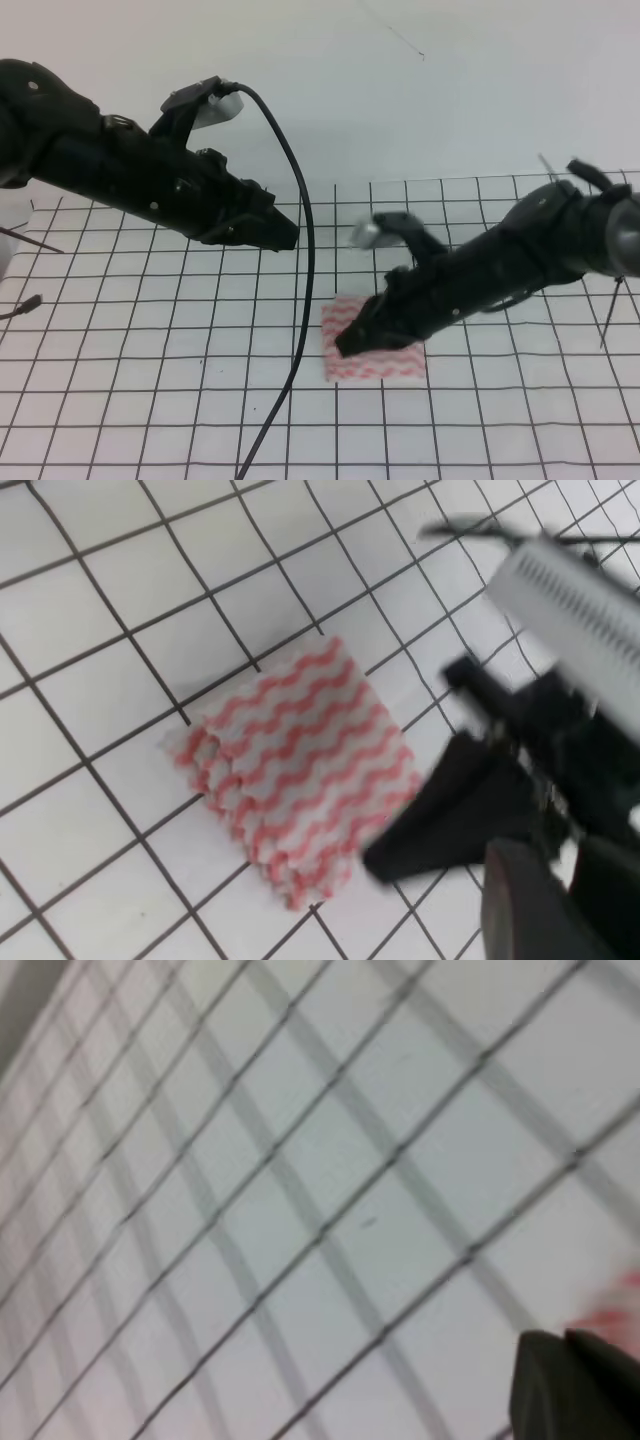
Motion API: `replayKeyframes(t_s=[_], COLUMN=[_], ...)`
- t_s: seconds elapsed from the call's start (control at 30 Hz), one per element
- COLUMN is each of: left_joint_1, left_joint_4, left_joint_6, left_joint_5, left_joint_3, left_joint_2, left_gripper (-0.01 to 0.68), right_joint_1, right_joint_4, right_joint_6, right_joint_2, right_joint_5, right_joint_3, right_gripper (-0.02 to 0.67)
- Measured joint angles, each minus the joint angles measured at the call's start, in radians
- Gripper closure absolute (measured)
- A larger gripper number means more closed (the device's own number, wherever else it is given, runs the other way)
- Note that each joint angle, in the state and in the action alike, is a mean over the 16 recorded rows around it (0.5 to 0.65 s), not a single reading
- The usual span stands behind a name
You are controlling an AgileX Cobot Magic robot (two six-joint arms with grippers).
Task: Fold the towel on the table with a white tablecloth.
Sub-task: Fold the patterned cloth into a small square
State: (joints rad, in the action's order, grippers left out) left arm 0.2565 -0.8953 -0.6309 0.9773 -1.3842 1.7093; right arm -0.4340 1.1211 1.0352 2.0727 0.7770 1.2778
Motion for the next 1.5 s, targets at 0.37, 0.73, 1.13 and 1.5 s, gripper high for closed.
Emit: replayKeyframes(t_s=[0.37, 0.73, 1.13, 1.5], left_joint_1=[0.0, 0.0, 0.0, 0.0], left_joint_4=[0.001, 0.001, 0.0, 0.019], left_joint_6=[0.0, 0.001, 0.004, -0.004], left_joint_5=[-0.003, -0.005, 0.003, 0.041], left_joint_3=[0.0, 0.0, 0.0, 0.002], left_joint_2=[-0.001, -0.001, -0.004, -0.131], left_gripper=[0.571, 0.571, 0.575, 0.642], right_joint_1=[0.007, 0.008, 0.016, 0.016], right_joint_4=[-0.318, -0.359, -0.321, -0.337], right_joint_6=[-0.255, -0.238, -0.184, -0.144], right_joint_2=[-0.047, -0.108, -0.078, -0.241], right_joint_5=[-0.083, -0.194, -0.339, -0.342], right_joint_3=[-0.004, -0.011, -0.009, 0.003], right_gripper=[0.646, 0.646, 0.646, 0.646])
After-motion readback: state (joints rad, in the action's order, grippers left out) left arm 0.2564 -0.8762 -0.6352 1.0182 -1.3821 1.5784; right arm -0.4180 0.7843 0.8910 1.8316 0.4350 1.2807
